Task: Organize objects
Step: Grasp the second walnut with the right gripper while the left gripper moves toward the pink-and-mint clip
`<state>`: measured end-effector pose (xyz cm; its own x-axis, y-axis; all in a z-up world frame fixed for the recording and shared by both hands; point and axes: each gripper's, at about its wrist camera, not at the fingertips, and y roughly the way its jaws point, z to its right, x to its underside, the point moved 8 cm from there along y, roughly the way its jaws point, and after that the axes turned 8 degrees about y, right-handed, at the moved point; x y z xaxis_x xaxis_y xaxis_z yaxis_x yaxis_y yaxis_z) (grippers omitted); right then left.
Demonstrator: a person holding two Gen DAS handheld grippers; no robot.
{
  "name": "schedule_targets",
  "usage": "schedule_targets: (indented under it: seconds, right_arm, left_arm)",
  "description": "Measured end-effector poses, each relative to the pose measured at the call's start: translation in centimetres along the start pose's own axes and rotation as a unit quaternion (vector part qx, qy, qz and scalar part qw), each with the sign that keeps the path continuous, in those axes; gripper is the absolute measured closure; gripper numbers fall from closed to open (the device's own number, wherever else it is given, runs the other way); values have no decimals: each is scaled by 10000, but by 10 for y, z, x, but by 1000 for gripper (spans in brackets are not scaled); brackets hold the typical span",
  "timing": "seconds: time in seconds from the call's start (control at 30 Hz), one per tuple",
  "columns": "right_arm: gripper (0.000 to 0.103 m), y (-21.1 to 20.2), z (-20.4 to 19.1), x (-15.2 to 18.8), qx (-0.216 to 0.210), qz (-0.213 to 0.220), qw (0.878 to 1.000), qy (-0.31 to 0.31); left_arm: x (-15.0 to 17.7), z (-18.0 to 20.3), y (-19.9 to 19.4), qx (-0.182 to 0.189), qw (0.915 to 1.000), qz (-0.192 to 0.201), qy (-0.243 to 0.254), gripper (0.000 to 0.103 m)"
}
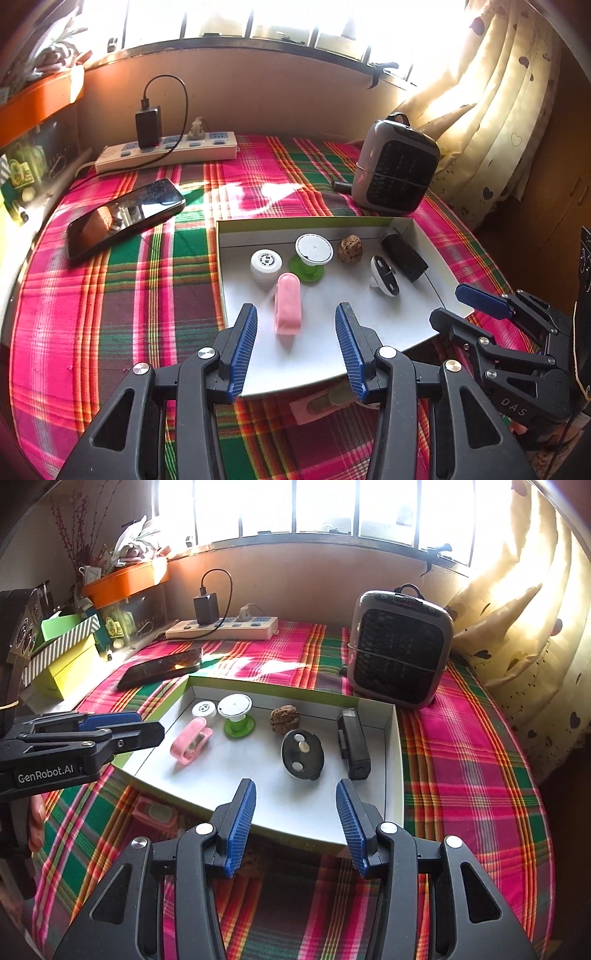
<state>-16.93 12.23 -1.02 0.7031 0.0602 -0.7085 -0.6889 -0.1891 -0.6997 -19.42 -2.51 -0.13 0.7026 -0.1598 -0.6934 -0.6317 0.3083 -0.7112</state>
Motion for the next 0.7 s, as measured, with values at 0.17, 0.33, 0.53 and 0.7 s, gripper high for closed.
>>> schedule_targets:
  seconds: [0.17,0.33,0.53,0.7]
  right_arm:
    - [56,-7,2,10,-2,1,9999,119]
    - [51,-7,4,24,-35,-89,9996,272]
    - [50,0,1,37,-63,-239,9989,393]
    - [50,8,-3,39,-111,-312,9983,477]
  left_arm:
    - [13,-5,-16,-80,9998,157,-82,61]
    - [31,-5,-24,-14,9998,169,-96,61]
    - [49,-5,-24,43,9999,100,-83,61]
    - [62,-7,-18,132,9998,-46,-106,61]
